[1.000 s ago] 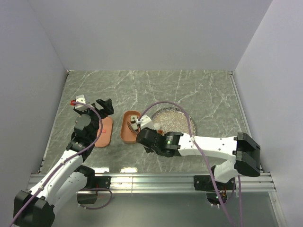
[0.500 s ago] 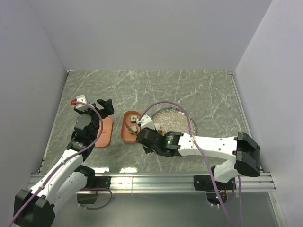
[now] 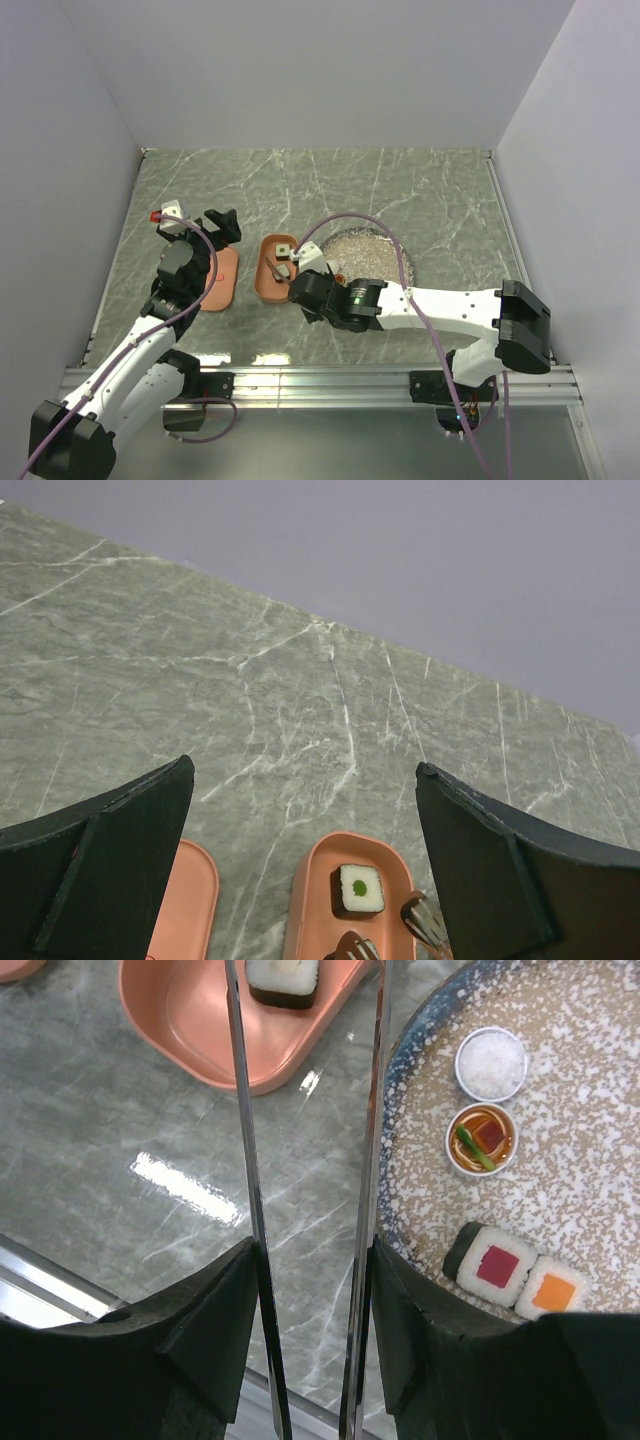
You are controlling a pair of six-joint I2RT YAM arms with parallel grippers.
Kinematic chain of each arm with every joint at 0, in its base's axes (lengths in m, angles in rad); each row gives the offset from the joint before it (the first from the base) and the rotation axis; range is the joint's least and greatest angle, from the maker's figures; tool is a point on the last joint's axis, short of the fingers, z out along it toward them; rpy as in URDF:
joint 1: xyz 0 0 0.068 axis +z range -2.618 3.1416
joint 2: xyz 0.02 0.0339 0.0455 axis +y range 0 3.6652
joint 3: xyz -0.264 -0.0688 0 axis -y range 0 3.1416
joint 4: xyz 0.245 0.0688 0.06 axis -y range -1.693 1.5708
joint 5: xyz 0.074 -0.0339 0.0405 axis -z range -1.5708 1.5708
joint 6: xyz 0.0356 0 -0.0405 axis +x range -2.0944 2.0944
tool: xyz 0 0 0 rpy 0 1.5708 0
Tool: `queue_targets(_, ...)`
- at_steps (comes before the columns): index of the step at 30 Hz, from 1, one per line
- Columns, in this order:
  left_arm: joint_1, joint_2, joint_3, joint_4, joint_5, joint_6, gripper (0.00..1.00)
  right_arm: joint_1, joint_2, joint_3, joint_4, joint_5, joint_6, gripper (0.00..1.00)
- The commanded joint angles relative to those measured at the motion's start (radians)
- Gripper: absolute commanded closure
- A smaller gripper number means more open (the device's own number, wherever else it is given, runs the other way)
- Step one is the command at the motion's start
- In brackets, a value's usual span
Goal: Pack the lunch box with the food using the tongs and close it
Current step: Place the food into the lunch box, then pick up the food using the clamp
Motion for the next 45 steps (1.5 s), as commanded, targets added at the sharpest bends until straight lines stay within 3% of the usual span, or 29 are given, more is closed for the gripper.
queue_targets(1,0.004,-0.004,0.027,0.025,0.015,-0.008,0.01,0.006,-0.053,0.031,0.019,0.061,0.008,0.46)
queue_targets(15,0.004,0.008,0.029,0.031,0.012,-0.007,0.01,0.006,-0.246,-0.018,-0.038,0.185,0.042,0.46)
queue_targets(27,0.006,0.013,0.026,0.041,0.034,-0.008,0.01,0.009,-0.404,-0.240,-0.148,0.195,0.290,0.46)
queue_targets(45,0.007,0.007,0.024,0.041,0.046,-0.011,0.01,0.055,-0.352,-0.293,-0.170,0.175,0.384,0.47)
